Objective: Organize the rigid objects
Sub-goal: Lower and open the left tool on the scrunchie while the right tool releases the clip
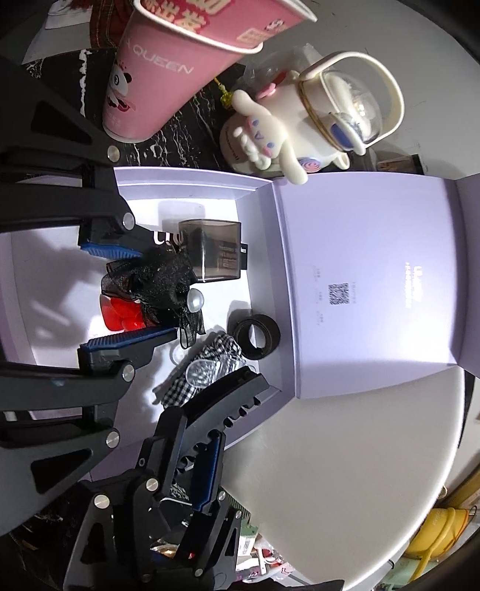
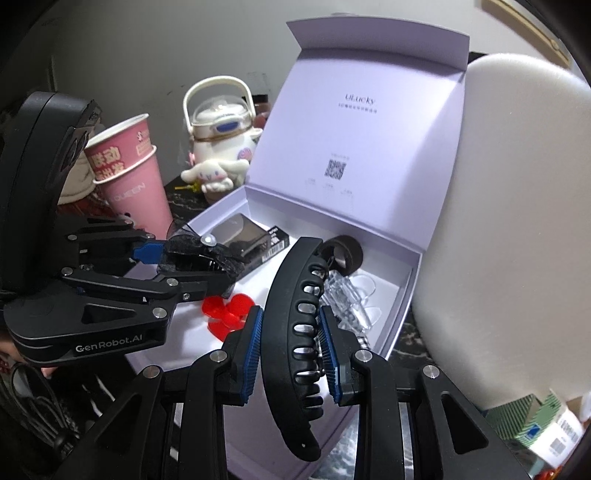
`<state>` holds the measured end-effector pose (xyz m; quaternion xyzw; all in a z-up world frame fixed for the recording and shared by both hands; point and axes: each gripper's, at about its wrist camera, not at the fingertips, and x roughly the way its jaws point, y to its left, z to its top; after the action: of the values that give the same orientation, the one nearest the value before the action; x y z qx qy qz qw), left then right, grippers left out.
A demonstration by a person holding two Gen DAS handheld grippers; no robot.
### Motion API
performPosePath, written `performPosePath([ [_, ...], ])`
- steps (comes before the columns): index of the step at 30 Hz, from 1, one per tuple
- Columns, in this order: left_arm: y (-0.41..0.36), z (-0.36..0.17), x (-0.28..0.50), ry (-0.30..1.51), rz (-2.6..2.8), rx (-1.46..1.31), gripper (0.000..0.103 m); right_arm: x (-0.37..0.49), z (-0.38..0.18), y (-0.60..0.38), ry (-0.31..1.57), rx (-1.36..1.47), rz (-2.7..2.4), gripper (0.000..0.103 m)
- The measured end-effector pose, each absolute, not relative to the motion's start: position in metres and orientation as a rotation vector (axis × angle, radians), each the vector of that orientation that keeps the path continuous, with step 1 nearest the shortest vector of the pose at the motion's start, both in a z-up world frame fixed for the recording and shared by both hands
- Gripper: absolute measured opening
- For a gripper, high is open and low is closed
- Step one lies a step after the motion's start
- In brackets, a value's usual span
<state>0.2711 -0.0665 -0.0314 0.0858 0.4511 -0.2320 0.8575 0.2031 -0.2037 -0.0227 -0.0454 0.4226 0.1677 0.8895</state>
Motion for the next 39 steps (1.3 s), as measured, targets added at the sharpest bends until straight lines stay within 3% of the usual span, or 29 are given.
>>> performPosePath([
  [16, -0.084, -0.068, 0.286, 1.003, -0.478, 0.243, 0.033, 0.212, -0.052, -0.204, 0.956, -0.074, 0.354, 0.03],
  [39, -0.114, -0.073, 0.293, 1.011, -0.472, 0.298, 0.032, 0.226, -0.066, -0.202, 1.016, -0.071, 0.336, 0.029],
])
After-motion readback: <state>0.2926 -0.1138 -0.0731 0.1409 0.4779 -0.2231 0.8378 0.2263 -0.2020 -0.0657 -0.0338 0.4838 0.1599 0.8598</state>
